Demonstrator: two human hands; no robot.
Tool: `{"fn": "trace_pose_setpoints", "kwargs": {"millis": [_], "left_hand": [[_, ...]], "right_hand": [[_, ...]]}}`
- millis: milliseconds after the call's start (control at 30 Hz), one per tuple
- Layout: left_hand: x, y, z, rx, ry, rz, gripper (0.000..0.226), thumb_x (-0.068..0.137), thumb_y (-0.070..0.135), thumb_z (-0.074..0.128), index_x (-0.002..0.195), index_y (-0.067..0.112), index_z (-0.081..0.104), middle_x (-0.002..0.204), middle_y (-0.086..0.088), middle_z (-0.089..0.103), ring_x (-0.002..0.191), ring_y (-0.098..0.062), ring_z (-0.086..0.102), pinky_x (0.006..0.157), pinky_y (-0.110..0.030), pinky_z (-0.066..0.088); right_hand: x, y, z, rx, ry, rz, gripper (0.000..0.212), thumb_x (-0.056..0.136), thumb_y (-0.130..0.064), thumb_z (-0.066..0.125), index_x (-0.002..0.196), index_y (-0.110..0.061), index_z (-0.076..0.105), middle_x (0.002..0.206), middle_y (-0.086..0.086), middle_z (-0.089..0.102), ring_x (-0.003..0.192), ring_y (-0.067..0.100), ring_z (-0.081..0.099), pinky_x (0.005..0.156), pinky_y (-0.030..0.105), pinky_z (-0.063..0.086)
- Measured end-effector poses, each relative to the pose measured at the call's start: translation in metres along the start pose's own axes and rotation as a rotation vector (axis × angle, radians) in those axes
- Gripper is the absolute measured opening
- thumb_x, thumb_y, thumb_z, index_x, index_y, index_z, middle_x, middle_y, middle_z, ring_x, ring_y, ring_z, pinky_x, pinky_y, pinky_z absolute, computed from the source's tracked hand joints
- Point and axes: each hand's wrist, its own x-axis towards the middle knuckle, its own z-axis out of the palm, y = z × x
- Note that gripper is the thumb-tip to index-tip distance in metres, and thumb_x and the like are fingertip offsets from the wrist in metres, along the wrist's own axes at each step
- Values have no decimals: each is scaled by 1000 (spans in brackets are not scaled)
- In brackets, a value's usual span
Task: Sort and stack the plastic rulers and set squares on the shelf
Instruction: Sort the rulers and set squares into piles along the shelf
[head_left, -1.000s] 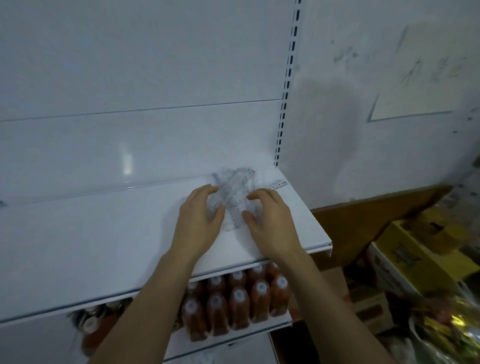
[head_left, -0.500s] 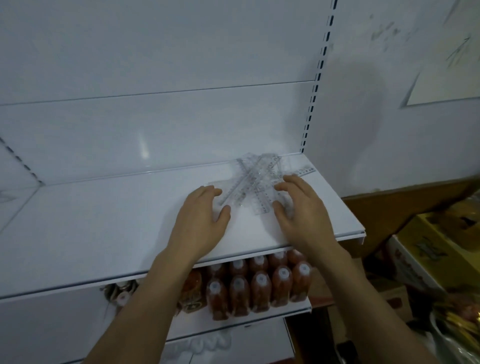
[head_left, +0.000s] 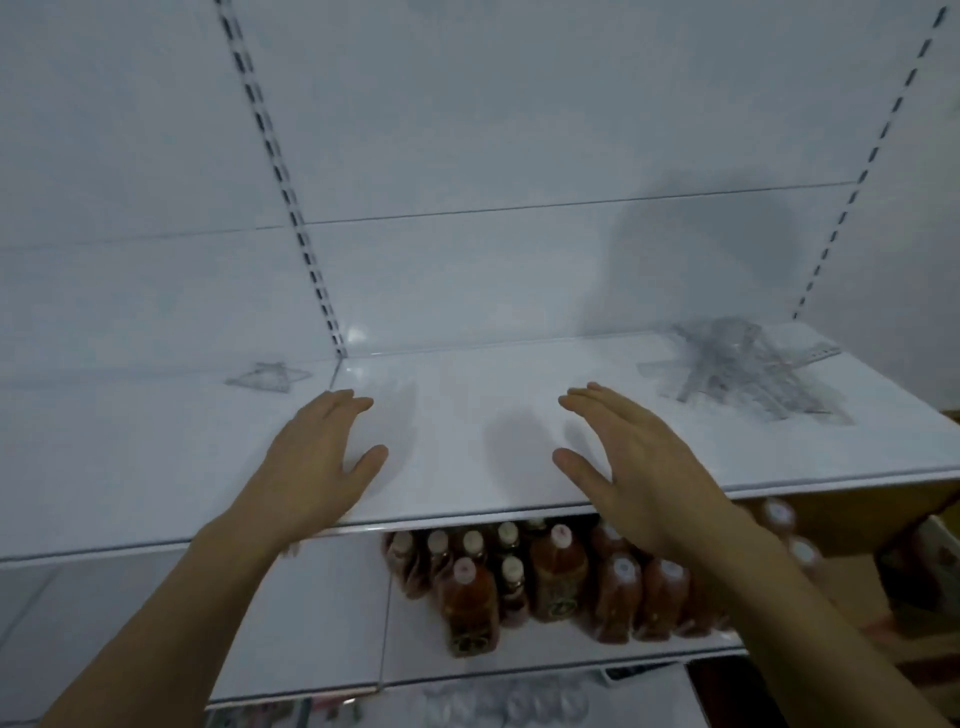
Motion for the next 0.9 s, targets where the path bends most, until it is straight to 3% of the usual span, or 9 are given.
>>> {"fn": "trace_pose_setpoints", "kwargs": {"millis": [133, 267, 367, 533, 633, 900], "left_hand": [[-42, -96, -45, 39, 60, -102, 63, 96, 46, 55, 150, 18, 38, 160, -5, 32, 148, -23, 26, 121, -43, 22], [-85, -172, -92, 49, 88, -248, 79, 89, 65, 25, 153, 20, 33, 163, -3, 26, 151, -21, 18, 122, -48, 19], [-114, -225, -125, 112, 145, -334, 81, 90, 70, 18, 154, 22, 32, 163, -2, 25, 151, -22, 17, 121, -53, 20], [-166, -298, -156, 173, 229, -481, 85, 89, 76, 13, 155, 25, 28, 163, 0, 25, 152, -24, 17, 120, -55, 22], [-188, -335, -163, 190, 202, -594, 79, 92, 74, 12, 156, 29, 22, 166, 4, 16, 153, -22, 10, 121, -55, 18], [-178, -447, -188, 266, 129, -769, 61, 99, 59, 30, 155, 34, 23, 167, 5, 4, 154, -24, -1, 121, -58, 11]], "right_hand": [[31, -83, 29, -70, -153, -98, 72, 101, -58, 36, 160, -23, 13, 167, -8, 11, 153, 8, 5, 126, 33, 10], [72, -179, 61, -102, -277, -286, 81, 100, -60, 38, 161, -19, 3, 168, -4, 1, 154, 11, 1, 126, 37, 11], [104, -254, 78, -113, -310, -461, 82, 99, -59, 41, 160, -19, 4, 168, -3, 5, 153, 13, 6, 125, 35, 14], [147, -354, 122, -36, -468, -685, 87, 97, -63, 44, 159, -29, -5, 167, -11, -1, 153, 10, 8, 124, 33, 18], [170, -402, 149, -48, -571, -796, 89, 96, -64, 44, 157, -34, -13, 166, -17, -8, 153, 7, 6, 123, 32, 19], [246, -504, 207, -146, -720, -911, 88, 97, -64, 42, 158, -33, -14, 166, -13, -17, 154, 9, -2, 124, 33, 13]]}}
